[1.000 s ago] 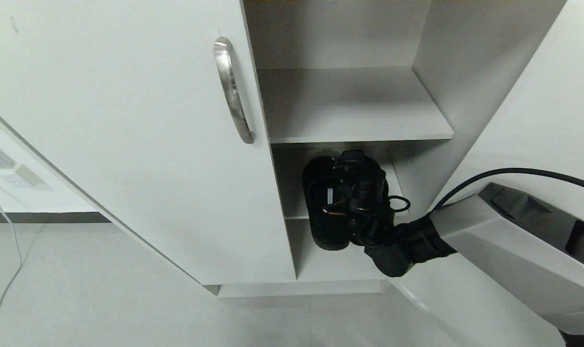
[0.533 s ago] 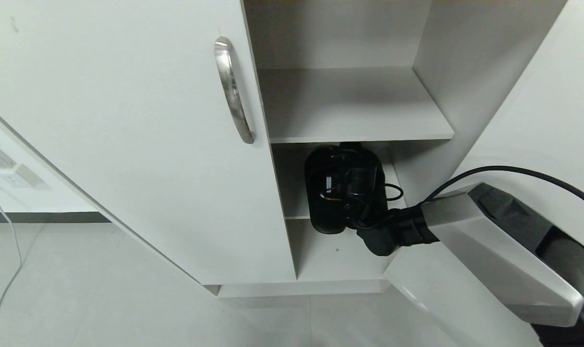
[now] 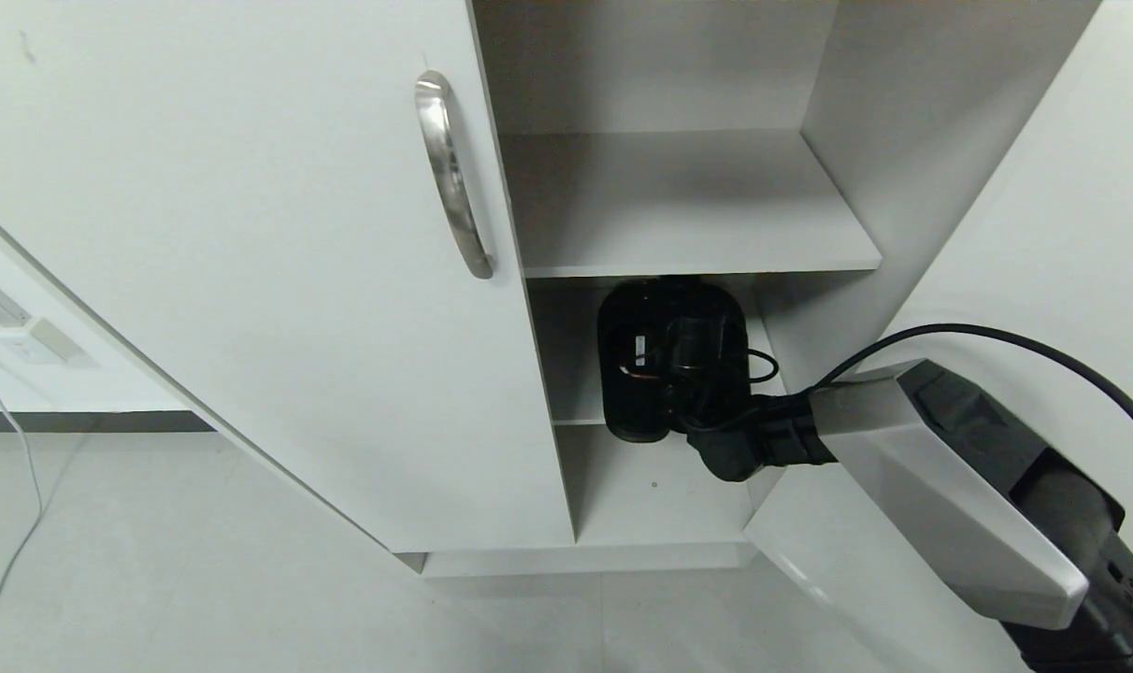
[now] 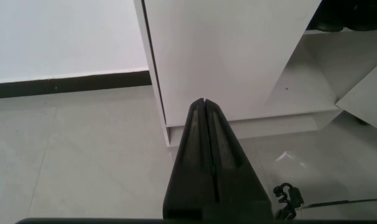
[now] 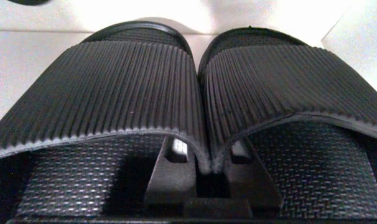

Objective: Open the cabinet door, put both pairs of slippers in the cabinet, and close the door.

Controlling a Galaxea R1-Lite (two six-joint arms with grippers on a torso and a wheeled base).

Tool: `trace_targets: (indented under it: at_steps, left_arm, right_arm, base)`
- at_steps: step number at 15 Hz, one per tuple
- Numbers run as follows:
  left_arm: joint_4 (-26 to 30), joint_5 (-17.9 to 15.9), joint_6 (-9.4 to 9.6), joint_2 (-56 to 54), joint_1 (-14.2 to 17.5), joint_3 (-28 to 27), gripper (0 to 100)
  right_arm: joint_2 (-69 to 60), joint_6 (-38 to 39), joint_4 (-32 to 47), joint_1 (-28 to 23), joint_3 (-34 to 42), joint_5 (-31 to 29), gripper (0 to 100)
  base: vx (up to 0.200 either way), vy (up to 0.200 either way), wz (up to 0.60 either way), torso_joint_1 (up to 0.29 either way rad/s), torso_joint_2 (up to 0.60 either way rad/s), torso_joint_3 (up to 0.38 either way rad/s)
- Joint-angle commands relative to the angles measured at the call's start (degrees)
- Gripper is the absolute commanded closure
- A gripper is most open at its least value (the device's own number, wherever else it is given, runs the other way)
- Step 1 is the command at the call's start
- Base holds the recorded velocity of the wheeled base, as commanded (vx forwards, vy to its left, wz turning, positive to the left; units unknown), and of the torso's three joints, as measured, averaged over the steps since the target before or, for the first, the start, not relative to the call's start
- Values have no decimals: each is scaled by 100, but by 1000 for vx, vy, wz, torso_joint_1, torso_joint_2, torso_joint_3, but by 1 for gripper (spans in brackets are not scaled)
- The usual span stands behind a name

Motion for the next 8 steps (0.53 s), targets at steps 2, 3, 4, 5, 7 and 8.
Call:
trace_targets:
  at_steps: [2, 3, 4, 5, 7, 8]
  left_arm:
    - [2, -2, 2, 5, 1, 1, 100]
    - [2, -2, 2, 5, 1, 1, 100]
    - [2, -2, 2, 5, 1, 1, 100]
    - [2, -2, 2, 5, 1, 1, 100]
    - [2, -2, 2, 5, 1, 1, 100]
    - [2, -2, 2, 5, 1, 1, 100]
  right_arm:
    - [34, -12, 23, -18, -18, -12, 100]
    - [34, -12, 23, -10, -18, -12, 100]
    - [43, -12, 32, -10, -27, -12, 100]
    - [61, -21, 32, -10, -18, -21, 0]
    - [17, -47, 15, -1, 96, -144, 0]
    - [-71, -39, -12, 26, 228, -161, 0]
  base:
    - [0, 0, 0, 0, 0, 0]
    - [0, 0, 0, 0, 0, 0]
    - [0, 0, 0, 0, 0, 0]
    - [0, 0, 0, 0, 0, 0]
    - [0, 0, 0, 0, 0, 0]
    - [0, 0, 0, 0, 0, 0]
